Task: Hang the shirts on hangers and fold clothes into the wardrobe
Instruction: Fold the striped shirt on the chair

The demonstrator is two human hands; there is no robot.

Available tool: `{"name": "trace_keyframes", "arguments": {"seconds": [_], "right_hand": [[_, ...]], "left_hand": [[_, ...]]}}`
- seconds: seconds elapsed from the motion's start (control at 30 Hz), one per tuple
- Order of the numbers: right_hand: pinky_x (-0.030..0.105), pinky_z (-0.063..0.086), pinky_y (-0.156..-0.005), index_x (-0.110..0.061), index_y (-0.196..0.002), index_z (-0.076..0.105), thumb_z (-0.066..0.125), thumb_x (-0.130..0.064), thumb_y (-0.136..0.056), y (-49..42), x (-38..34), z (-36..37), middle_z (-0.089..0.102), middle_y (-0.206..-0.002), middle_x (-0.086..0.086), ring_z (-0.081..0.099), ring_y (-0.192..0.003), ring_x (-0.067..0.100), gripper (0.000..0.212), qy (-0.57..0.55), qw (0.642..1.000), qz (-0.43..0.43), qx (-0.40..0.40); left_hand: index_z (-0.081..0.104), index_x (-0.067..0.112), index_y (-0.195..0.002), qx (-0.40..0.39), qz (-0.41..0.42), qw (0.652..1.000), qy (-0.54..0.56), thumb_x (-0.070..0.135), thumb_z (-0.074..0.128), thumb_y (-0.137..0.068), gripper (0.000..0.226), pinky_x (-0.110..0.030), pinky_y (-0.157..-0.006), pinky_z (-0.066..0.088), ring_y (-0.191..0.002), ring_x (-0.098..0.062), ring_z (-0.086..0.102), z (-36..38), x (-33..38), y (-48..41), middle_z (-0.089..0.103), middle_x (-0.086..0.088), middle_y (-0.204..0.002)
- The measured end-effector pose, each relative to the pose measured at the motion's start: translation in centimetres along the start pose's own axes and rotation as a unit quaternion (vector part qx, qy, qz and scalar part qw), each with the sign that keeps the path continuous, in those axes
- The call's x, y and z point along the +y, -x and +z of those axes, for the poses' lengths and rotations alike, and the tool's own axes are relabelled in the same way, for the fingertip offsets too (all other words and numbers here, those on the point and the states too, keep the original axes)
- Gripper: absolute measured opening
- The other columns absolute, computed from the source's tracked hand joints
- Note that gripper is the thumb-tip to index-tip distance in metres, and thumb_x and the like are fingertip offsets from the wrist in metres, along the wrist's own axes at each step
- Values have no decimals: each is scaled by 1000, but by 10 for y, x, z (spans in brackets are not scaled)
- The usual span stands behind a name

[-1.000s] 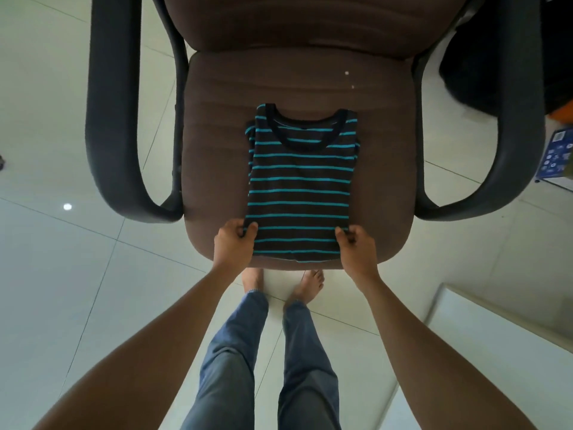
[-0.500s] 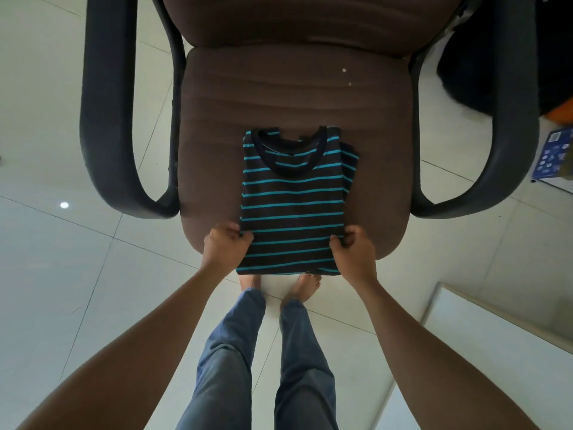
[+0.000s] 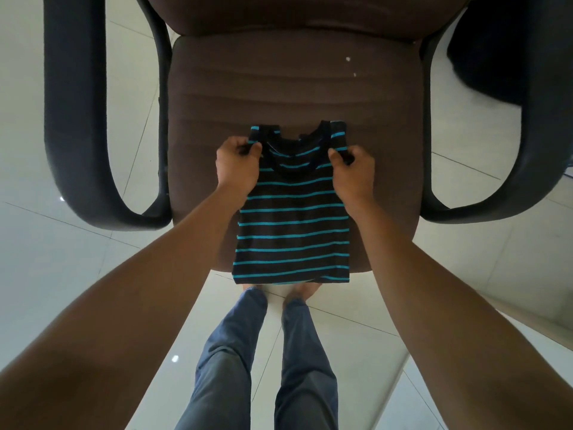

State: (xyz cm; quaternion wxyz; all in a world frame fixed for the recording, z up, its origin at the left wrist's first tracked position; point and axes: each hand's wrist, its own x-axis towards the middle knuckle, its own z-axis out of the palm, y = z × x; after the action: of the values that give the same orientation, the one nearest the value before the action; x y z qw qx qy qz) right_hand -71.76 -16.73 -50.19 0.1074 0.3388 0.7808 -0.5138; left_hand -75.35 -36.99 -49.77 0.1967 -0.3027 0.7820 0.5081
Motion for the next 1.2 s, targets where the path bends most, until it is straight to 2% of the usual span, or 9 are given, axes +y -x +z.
{"name": "trace_keyframes", "arguments": {"seconds": [0.1,0.2,0.4,0.57,0.67,0.87,0.97,1.1,1.2], "right_hand": [[22,55,-72,-8,-94,62,57,-21,-100,3,6,-3,66,-87,2,65,-79,11,15,-71,997,-3,36],[14,49,-67,-13,-94,59,56,-26,-101,-1,17,-3,63,-86,-2,62,-77,8,15,-8,999,8,47],[24,52,-80,-12,-99,64,60,-33,-98,-22,15,-1,66,-102,5,63,-89,13,21,60,994,23,91],[4,47,-62,-11,-113,52,68,-25,-94,-16,9,-8,61,-94,-5,58,-76,-1,28,40,994,39,96],[13,51,-68,-12,-120,49,61,-37,-97,14,17,-13,61,-91,-10,59,-77,-3,36,50,996,29,69],[6,41,-73,-20,-138,41,53,-52,-97,96,65,-12,63,-120,-6,61,-100,7,54,80,996,12,-22],[7,42,-84,-23,-145,34,58,-53,-94,115,78,-7,56,-133,-7,56,-113,6,64,71,997,-2,-35],[10,42,-89,-22,-148,31,67,-48,-90,118,80,-9,52,-136,-7,50,-115,3,73,58,997,-8,-42],[8,41,-86,-18,-145,36,69,-40,-91,118,76,-6,55,-131,-7,50,-110,2,67,58,998,-11,-26]], "left_hand": [[61,15,-107,-11,-29,997,63,21,61,-98,11,-29,-78,59,-89,-13,70,-3,-1,-5,72,2,-93],[62,17,-105,20,-26,999,10,21,68,-93,14,-28,-77,59,-89,-11,70,-6,-1,-14,72,3,-93],[63,19,-101,35,-13,998,-44,20,73,-89,16,-17,-70,55,-79,-1,64,-3,8,-26,67,9,-88],[55,21,-105,78,12,992,-97,32,79,-82,36,-23,-75,51,-81,-7,60,-5,12,-15,63,9,-86],[51,19,-111,35,6,994,-99,37,76,-85,40,-23,-74,52,-84,-8,62,-11,1,10,65,6,-93],[38,23,-116,-10,-5,998,-67,33,68,-92,40,-24,-84,52,-89,-6,60,-20,-58,97,59,10,-103],[35,25,-118,-38,-7,998,-41,26,71,-90,46,-10,-76,45,-95,-5,57,-17,-75,116,55,11,-110],[38,26,-119,-96,-2,995,-38,19,72,-89,46,-28,-91,53,-109,-13,59,-21,-84,115,57,5,-121],[44,25,-117,-144,3,988,-49,18,71,-90,39,-26,-86,51,-107,-11,57,-24,-80,111,55,6,-121]]}}
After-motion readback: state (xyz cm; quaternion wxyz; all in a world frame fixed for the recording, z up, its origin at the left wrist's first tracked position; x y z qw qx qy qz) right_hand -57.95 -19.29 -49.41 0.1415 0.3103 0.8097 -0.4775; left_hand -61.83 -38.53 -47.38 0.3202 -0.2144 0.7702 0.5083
